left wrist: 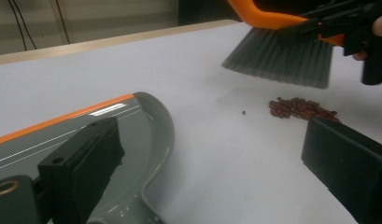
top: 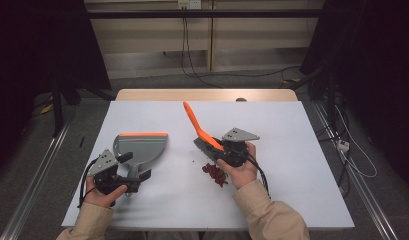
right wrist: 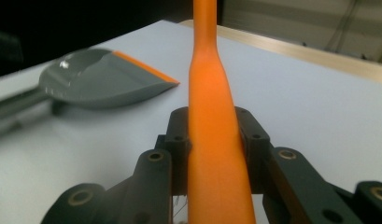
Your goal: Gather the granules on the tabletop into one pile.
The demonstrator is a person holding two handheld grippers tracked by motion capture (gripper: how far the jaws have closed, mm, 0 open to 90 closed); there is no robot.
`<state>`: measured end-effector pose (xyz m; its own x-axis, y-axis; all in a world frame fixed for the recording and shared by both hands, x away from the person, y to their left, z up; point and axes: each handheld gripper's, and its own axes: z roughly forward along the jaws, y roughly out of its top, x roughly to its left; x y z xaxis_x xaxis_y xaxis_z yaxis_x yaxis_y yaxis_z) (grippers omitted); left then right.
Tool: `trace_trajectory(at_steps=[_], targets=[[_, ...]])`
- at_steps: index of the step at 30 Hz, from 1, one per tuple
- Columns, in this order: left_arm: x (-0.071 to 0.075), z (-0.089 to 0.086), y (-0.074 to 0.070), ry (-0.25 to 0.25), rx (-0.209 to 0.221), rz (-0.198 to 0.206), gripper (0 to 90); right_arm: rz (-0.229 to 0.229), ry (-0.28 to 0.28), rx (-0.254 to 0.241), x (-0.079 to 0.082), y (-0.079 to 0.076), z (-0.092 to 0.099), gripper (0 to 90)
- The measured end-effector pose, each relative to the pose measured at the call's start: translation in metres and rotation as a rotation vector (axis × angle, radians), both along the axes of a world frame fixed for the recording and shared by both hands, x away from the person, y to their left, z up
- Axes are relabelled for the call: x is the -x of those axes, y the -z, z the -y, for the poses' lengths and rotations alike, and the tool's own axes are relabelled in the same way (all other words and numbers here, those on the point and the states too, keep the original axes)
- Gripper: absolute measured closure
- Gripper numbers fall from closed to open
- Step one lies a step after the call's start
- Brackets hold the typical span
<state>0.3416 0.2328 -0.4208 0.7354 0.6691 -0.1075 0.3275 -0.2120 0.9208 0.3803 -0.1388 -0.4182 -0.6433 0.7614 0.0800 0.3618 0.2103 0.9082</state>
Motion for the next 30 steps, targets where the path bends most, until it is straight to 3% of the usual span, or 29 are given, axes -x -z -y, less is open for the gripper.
trace_trajectory(at_steps=[6, 11, 13, 17, 28, 30], targets=[[-0.001, -0.002, 0.001, -0.015, 0.007, -0.004, 4.8, 0.088, -0.259, 0.105, -0.03, 0.016, 0.006, 71.3], [-0.002, -0.004, 0.001, -0.019, 0.005, -0.008, 4.8, 0.13, -0.378, 0.104, -0.046, 0.024, 0.006, 71.3], [-0.003, -0.005, 0.002, -0.022, 0.009, -0.012, 4.8, 0.147, -0.419, 0.133, -0.05, 0.026, 0.006, 71.3], [-0.003, -0.008, 0.002, -0.032, 0.009, -0.01, 4.8, 0.153, -0.521, 0.137, -0.049, 0.032, 0.004, 71.3], [-0.001, -0.011, 0.0, -0.04, 0.015, -0.006, 4.8, 0.155, -0.641, 0.154, -0.026, 0.029, 0.006, 71.2], [-0.001, -0.011, 0.0, -0.041, 0.015, -0.006, 4.8, 0.144, -0.656, 0.138, -0.024, 0.028, 0.009, 71.3]])
